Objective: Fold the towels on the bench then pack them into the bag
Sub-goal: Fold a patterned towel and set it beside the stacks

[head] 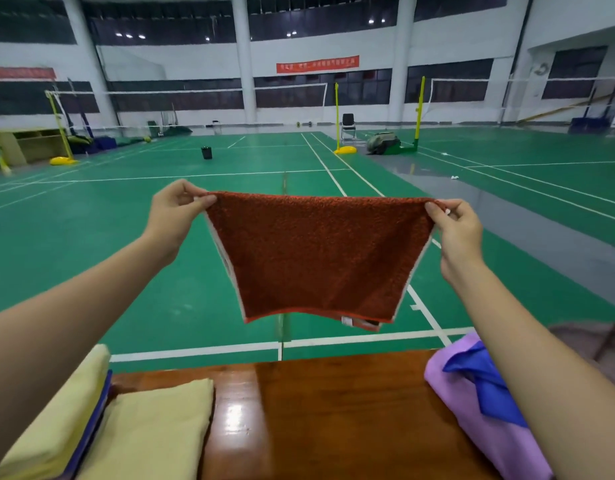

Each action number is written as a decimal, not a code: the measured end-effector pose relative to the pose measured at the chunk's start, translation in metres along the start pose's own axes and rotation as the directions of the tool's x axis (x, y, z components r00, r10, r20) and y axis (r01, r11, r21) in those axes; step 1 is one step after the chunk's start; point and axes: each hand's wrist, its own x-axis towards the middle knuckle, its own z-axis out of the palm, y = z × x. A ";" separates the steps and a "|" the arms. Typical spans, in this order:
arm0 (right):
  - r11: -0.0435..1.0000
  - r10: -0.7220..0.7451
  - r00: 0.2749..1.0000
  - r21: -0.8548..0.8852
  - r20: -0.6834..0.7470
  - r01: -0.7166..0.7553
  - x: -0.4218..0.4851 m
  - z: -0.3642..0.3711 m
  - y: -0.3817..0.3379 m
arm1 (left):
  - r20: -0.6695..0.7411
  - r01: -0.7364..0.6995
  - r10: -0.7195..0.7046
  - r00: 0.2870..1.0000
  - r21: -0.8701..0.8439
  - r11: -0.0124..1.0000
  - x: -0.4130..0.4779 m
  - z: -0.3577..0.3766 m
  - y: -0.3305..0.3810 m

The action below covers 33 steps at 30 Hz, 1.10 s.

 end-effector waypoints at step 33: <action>0.843 0.181 0.983 -0.521 0.035 -0.137 -0.206 -0.120 0.098 | 0.311 0.637 -0.628 0.713 0.088 0.766 -0.243 -0.053 -0.118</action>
